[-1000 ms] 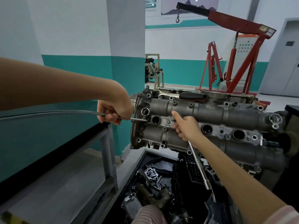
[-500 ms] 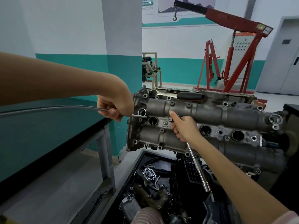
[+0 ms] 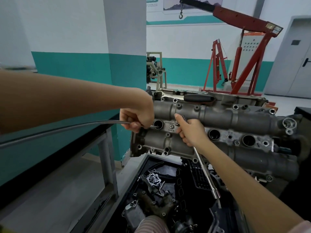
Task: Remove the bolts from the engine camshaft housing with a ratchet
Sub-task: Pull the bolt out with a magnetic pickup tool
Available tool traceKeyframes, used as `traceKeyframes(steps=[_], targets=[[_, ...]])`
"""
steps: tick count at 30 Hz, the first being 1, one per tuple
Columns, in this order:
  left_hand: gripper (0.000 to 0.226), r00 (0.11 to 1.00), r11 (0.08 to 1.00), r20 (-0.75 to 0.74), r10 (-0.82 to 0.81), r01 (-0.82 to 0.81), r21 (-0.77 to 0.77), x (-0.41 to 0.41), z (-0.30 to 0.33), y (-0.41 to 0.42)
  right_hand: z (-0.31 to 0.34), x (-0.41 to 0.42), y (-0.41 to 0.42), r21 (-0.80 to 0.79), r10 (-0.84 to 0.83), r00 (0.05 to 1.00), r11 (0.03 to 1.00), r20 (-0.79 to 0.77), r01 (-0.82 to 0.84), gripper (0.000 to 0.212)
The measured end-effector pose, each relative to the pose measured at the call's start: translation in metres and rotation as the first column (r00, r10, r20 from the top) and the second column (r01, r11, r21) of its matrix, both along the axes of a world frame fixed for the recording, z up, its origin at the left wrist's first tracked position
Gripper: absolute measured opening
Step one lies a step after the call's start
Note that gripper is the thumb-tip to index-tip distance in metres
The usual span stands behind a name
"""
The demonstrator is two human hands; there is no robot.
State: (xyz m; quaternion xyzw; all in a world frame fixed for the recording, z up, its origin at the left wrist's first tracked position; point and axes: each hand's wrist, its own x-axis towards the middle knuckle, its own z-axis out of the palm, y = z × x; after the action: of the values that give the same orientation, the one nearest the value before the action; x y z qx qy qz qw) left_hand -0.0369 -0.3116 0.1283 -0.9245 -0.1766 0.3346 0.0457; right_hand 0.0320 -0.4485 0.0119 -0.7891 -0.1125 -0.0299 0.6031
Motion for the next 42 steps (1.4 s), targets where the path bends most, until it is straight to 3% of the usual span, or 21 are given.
traceKeyframes(steps=[7,17,28,36,42], targets=[[0.043,0.997,0.991,-0.047,0.055,-0.061,-0.119,0.004,0.011,0.01,0.0,-0.001,0.0,0.014,-0.005,1.0,1.0,0.009,0.005,0.052],[0.036,1.0,0.999,-0.015,0.012,-0.011,0.05,0.003,0.005,-0.001,0.001,-0.008,0.001,0.029,-0.024,0.999,0.999,0.04,0.023,0.05],[0.038,1.0,1.0,-0.014,0.018,-0.018,0.011,0.003,-0.004,0.002,-0.002,-0.006,0.002,0.008,-0.038,0.997,0.999,0.068,0.037,0.053],[0.04,0.997,1.0,0.076,0.014,-0.014,0.007,0.0,-0.004,0.009,-0.001,-0.006,0.002,0.01,-0.031,0.998,0.999,0.061,0.031,0.051],[0.037,1.0,0.973,0.025,0.007,-0.001,-0.232,-0.005,-0.007,0.019,0.0,-0.005,0.004,-0.016,-0.052,0.997,0.998,0.051,0.053,0.051]])
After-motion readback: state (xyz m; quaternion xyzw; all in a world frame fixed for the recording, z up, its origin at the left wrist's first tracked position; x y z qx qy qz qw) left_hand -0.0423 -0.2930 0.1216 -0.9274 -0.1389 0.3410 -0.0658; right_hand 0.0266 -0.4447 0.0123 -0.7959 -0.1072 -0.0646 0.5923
